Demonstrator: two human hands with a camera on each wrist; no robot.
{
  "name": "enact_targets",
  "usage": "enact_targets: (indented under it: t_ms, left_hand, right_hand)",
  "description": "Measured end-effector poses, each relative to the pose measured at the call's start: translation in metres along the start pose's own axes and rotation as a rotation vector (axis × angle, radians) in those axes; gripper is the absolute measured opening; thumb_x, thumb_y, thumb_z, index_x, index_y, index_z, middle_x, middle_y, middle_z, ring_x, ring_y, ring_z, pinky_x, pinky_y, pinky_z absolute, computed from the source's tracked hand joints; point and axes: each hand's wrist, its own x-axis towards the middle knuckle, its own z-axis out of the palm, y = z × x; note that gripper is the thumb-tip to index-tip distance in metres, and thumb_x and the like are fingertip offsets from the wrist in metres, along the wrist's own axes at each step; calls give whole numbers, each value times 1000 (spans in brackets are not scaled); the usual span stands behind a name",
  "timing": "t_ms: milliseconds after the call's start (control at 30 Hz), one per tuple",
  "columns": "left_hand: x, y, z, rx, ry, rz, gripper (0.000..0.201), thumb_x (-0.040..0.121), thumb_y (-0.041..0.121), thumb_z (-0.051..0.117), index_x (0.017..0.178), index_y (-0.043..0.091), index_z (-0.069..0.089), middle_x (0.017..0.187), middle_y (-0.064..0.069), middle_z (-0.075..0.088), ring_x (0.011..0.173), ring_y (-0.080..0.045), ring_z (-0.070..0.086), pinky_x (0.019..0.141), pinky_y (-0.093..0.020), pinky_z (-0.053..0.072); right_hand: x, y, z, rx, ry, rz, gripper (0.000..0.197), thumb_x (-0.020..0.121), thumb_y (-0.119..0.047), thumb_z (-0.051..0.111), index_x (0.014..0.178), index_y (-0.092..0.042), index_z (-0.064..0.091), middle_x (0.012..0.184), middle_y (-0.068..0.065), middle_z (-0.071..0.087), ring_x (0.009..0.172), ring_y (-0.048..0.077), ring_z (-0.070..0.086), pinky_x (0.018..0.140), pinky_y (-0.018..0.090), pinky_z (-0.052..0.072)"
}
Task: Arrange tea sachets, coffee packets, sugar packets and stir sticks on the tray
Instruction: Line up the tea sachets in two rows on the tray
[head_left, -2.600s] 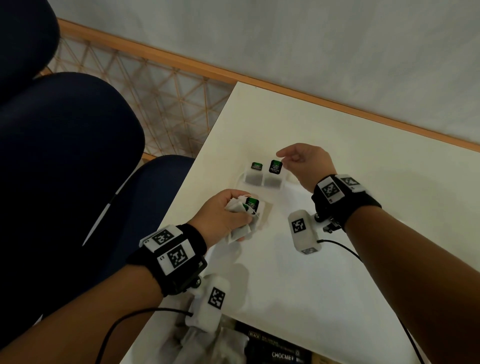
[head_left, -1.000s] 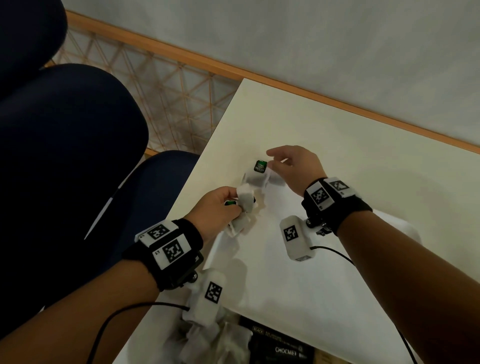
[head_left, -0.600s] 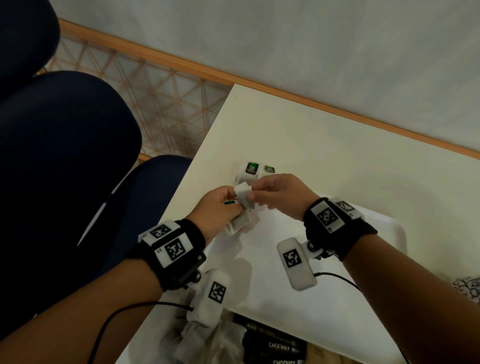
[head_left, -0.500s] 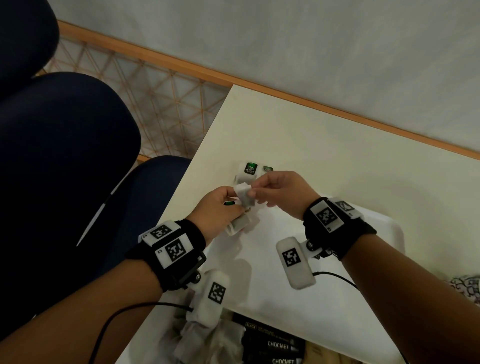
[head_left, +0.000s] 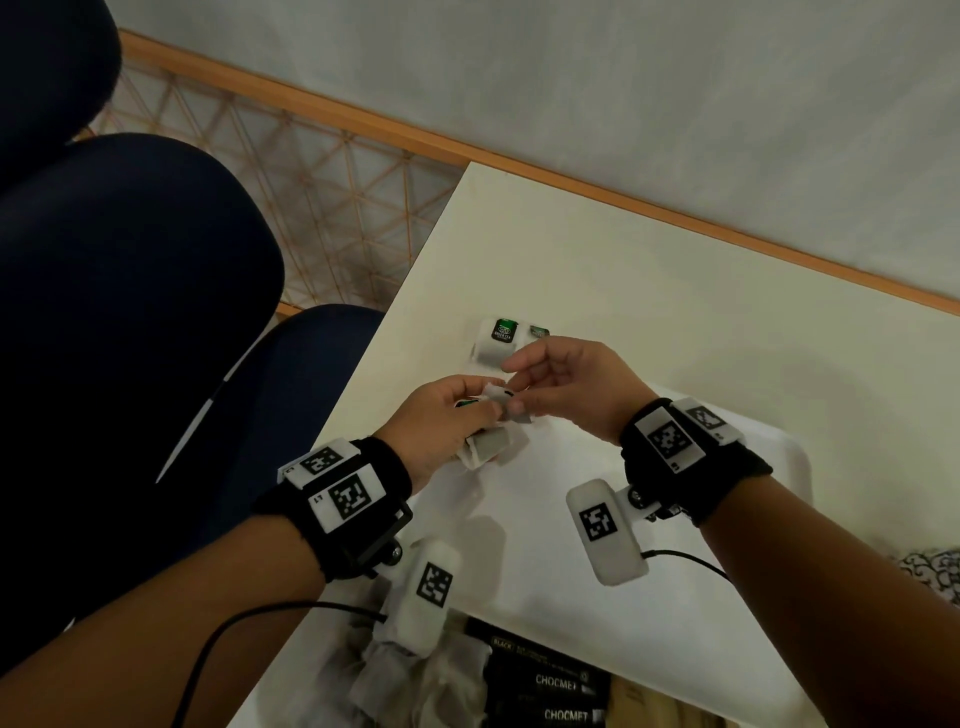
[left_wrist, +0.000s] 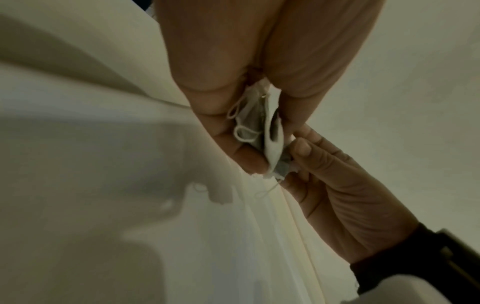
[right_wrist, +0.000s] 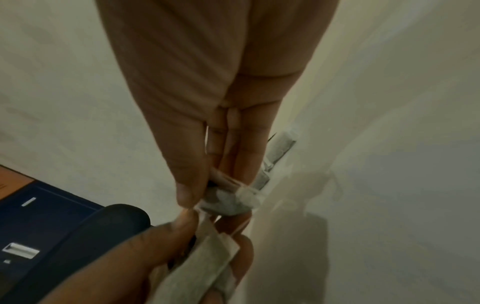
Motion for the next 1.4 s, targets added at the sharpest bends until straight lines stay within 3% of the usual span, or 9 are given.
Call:
enact_targets:
  t_ms: [167,367,500,633,800,1000,1100,1233,1400]
  left_hand:
    - [2,3,-1,-55,9,10,17,86,8,66,103,10,65,85,-7,69,72,-17,63,59,-29,55]
    - [0,5,3,-75,15,-13,9,87,19,66,95,15,67,85,-7,67,74,-19,63,63,-31,53]
    - [0,4,2,-65,13,-10,17,86,10,67,103,15,65,87,-5,69,76,-18,66,62,-31,55]
    - [-1,4,1,-61,16,-15,20,88,3,62,105,15,64,87,-5,66,73,-18,64,55,-28,56]
    - [-6,3,2,-115,-9,-10,19,89,5,61,108,8,63,82,-3,70,65,-13,67,49,-25,53]
    - [-8,3,1,-84,23,-32,19,88,0,61,101,14,62,91,-8,64,72,-15,63,48,-24,52]
    - [-5,2,-3,-70,50,-45,21,87,-1,61,102,15,60,98,-11,63,79,-18,61,53,-26,56]
    - [-1,0,-9,-50,48,-50,34,87,-12,46,102,15,60,99,-8,61,84,-19,58,73,-32,55]
    - [4,-4,-16,25,77,-49,47,81,-17,40,102,20,61,105,-7,63,104,-27,60,90,-37,50]
  right_hand:
    - [-4,2,-2,35,-73,-27,33,72,11,73,95,-12,68,85,13,67,79,21,62,81,34,54]
    - [-5,1,-1,46,-68,-37,32,71,10,74,97,-7,68,84,14,66,72,19,59,68,26,51]
    - [-5,-1,-1,-5,-17,-52,26,75,5,73,90,-15,70,74,4,69,64,9,60,57,19,47]
    - [-6,2,-4,-84,32,-47,22,80,0,71,91,-19,71,75,1,71,69,9,63,62,21,51]
    - [-11,1,-1,-339,-10,-96,30,68,-21,84,95,-29,73,83,-11,70,80,2,63,76,12,50]
    - [-5,7,-2,-112,84,-58,26,84,-1,66,91,-25,72,79,0,70,73,11,61,68,23,53]
    - [4,9,-13,-137,220,-32,29,85,-1,62,92,-28,71,83,0,69,74,14,61,67,27,54]
    - [15,15,-25,-427,153,8,32,88,-4,55,103,-27,72,98,4,71,83,26,64,81,34,56]
    - [26,12,-31,-486,143,13,33,88,-2,54,101,-28,71,100,7,70,81,17,58,84,34,54]
